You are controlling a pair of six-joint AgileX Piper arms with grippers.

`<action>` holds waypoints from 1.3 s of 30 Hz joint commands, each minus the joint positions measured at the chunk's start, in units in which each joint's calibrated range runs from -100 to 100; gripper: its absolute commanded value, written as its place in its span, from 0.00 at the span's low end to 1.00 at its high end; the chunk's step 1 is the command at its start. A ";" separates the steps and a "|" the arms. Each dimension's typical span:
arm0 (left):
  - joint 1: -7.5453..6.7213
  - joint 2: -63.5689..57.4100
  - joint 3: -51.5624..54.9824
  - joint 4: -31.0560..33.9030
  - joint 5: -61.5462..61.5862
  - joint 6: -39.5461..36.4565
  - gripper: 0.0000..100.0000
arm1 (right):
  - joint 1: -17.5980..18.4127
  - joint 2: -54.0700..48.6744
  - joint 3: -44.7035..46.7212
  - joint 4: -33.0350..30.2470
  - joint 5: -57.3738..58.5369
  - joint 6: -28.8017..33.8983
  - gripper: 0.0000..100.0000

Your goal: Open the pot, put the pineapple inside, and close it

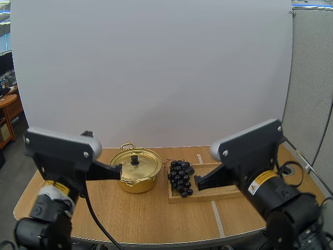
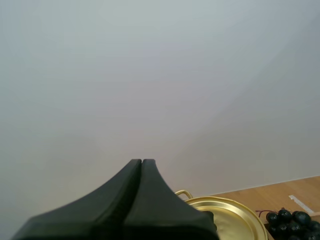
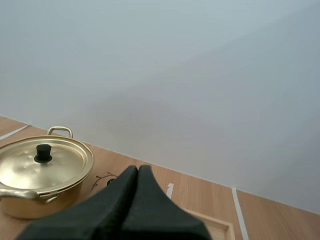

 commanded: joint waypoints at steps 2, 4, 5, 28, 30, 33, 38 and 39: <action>0.07 -0.26 5.71 0.10 -7.87 -0.70 0.00 | -0.30 -0.47 5.64 -0.73 -5.70 0.13 0.00; 0.07 -0.26 8.15 0.10 -10.45 -0.79 0.00 | -0.30 -0.47 7.70 -0.73 -5.70 0.13 0.00; 0.07 -0.26 9.22 0.10 -12.40 -0.79 0.00 | -0.30 -0.47 8.75 -0.73 -5.70 0.13 0.00; 0.07 -0.26 9.22 0.11 16.72 -5.36 0.00 | -5.39 -0.47 11.47 4.82 7.03 2.50 0.00; 0.07 -0.26 9.22 0.11 18.03 -5.48 0.00 | -5.52 -0.47 11.47 4.82 7.03 3.16 0.00; 0.07 -0.26 9.22 0.11 18.20 -5.79 0.00 | -5.68 -0.47 11.47 4.82 7.03 3.16 0.00; 0.07 -0.26 9.22 0.11 18.20 -5.79 0.00 | -5.68 -0.47 11.47 4.82 7.03 3.16 0.00; 0.07 -0.26 9.22 0.11 18.20 -5.79 0.00 | -5.68 -0.47 11.47 4.82 7.03 3.16 0.00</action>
